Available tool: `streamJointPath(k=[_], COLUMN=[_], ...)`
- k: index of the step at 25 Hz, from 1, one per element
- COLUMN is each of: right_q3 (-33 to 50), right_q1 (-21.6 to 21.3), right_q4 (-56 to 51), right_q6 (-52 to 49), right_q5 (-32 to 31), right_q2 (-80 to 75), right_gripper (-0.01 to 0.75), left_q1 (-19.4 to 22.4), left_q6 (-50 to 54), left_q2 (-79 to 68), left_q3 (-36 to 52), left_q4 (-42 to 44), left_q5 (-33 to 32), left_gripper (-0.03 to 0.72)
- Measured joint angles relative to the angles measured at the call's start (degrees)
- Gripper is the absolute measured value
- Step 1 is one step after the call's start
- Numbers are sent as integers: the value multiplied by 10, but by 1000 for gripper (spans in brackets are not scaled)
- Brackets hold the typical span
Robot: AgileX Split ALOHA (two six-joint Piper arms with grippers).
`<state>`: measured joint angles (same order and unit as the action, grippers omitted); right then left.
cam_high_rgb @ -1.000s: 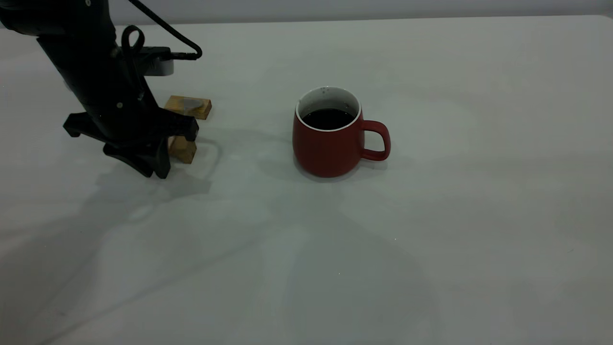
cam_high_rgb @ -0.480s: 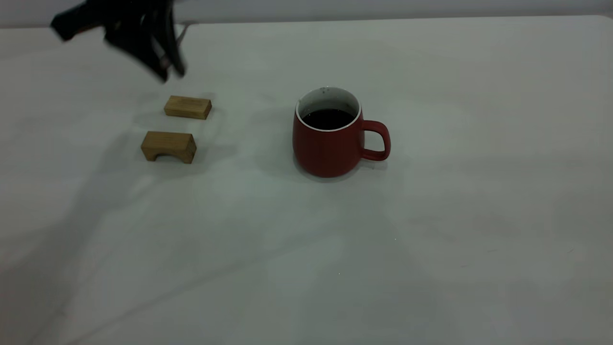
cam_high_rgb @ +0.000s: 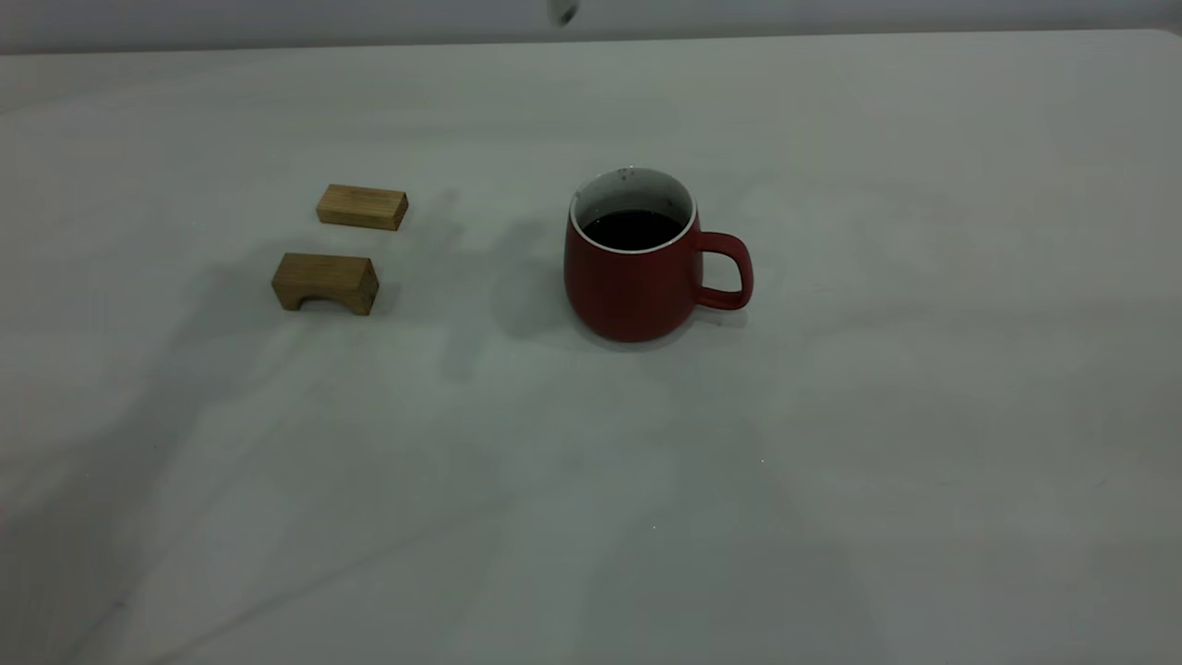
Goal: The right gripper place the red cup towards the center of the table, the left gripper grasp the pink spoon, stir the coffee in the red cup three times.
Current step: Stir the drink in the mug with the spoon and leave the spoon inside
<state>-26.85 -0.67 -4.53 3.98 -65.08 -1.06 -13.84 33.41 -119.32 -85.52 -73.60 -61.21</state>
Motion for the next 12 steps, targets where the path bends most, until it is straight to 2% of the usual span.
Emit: streamJointPath(k=[8,12], right_q3=[0,0], right_q1=[0,0], right_q4=[0,0], right_q6=[0,0], right_q5=[0,0], right_q2=[0,0], right_gripper=[588,588], left_q1=[-28,-40], left_q6=[6,63], left_q2=[-55,-98], left_q3=[0,0], left_q4=[-130,-166], left_q5=[2,4], left_gripper=[166,166])
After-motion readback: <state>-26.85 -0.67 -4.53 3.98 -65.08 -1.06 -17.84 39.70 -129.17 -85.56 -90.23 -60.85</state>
